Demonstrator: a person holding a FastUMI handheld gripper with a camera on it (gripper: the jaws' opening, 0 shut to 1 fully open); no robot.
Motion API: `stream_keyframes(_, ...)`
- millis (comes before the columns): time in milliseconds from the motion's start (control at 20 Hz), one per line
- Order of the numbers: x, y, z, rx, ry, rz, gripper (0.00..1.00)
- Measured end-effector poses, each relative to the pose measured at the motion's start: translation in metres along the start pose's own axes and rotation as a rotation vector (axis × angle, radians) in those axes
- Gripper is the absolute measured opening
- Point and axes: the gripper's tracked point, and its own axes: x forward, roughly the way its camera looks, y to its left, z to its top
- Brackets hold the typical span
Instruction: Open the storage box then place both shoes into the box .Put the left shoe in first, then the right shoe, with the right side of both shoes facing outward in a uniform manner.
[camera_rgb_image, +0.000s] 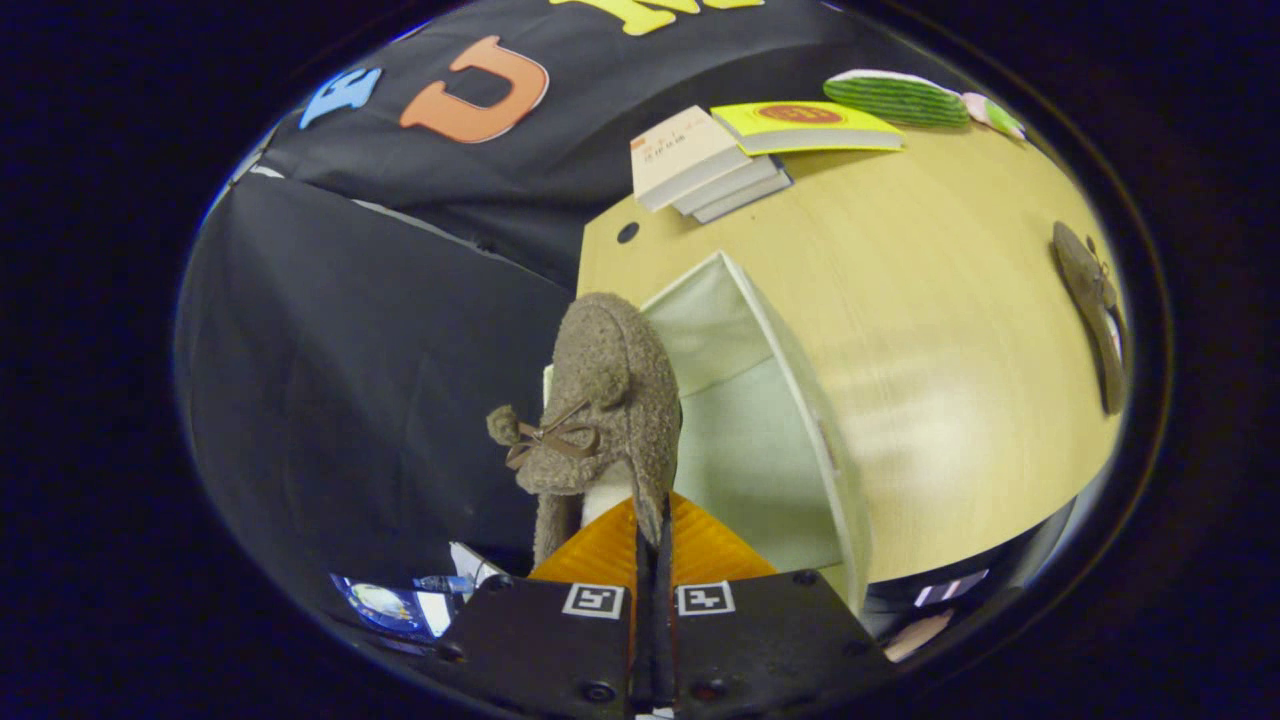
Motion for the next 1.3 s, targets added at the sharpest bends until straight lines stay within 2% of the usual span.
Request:
stream_keyframes(250, 0.035, -0.002, -0.014, 0.029, 0.065, -0.016, 0.07)
stream_keyframes(450, 0.046, 0.003, -0.023, 0.015, 0.09, -0.006, 0.13)
stream_keyframes(550, 0.047, 0.005, -0.018, 0.036, 0.064, 0.02, 0.22)
stream_keyframes(600, 0.045, 0.008, -0.014, 0.043, 0.046, 0.035, 0.33)
stream_keyframes(700, 0.04, 0.01, -0.01, 0.017, 0.021, 0.037, 0.47)
stream_keyframes(800, 0.027, 0.011, -0.007, -0.026, -0.013, 0.021, 0.63)
stream_keyframes(900, 0.011, 0.012, -0.006, -0.077, -0.044, -0.004, 0.73)
stream_keyframes(1000, -0.007, 0.021, -0.011, -0.127, -0.026, 0.008, 0.83)
stream_keyframes(1200, -0.061, 0.015, 0.012, -0.266, -0.105, -0.032, 0.83)
stream_keyframes(1300, -0.099, -0.003, 0.034, -0.349, -0.185, -0.091, 0.83)
